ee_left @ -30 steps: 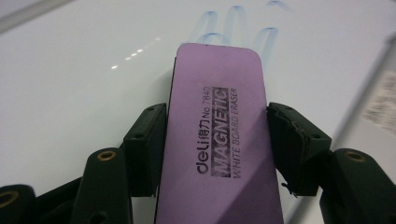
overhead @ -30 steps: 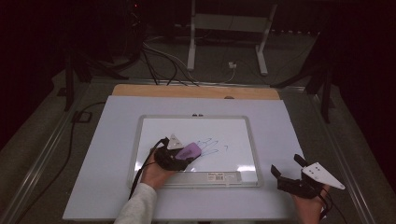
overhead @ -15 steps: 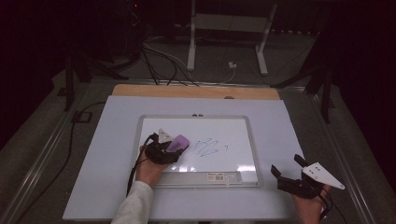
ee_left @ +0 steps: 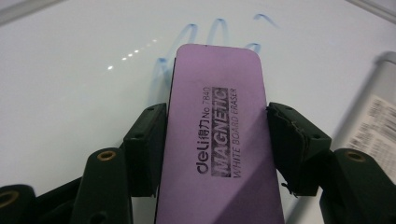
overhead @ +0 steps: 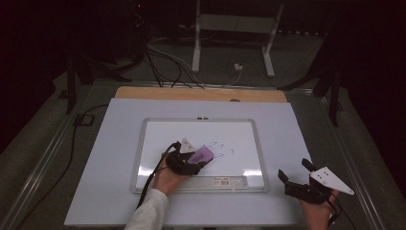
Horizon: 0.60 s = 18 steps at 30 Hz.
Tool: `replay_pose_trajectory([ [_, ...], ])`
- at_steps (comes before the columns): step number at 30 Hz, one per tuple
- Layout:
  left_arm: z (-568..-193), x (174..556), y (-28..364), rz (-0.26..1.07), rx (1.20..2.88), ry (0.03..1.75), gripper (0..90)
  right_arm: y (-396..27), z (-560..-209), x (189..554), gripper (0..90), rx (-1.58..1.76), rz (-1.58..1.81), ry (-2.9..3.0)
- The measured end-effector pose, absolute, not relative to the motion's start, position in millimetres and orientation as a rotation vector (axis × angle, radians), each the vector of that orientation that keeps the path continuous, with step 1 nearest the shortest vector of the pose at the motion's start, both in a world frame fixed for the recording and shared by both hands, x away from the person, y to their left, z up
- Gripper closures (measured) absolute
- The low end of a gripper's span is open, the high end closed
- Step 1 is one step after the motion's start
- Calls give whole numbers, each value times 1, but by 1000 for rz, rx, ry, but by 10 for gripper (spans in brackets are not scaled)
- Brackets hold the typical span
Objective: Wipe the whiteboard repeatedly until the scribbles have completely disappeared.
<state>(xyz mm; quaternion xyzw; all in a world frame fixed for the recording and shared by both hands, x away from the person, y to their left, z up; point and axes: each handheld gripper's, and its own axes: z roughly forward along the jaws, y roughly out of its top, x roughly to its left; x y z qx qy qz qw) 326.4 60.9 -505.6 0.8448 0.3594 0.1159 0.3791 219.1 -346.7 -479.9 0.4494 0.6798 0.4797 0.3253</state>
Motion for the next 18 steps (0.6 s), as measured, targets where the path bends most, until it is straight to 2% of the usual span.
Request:
replay_pose_trajectory([
  [8, -505, 350, 81, 377, 2096, 1122, 419, -347, -480, 219, 31, 1181, 1258, 1781],
  [14, -505, 352, 69, 367, 2094, 1127, 418, -346, -480, 220, 31, 1178, 1257, 1783],
  [18, -505, 342, 51, 327, 2126, 1048, 418, -346, -480, 220, 31, 1178, 1257, 1785],
])
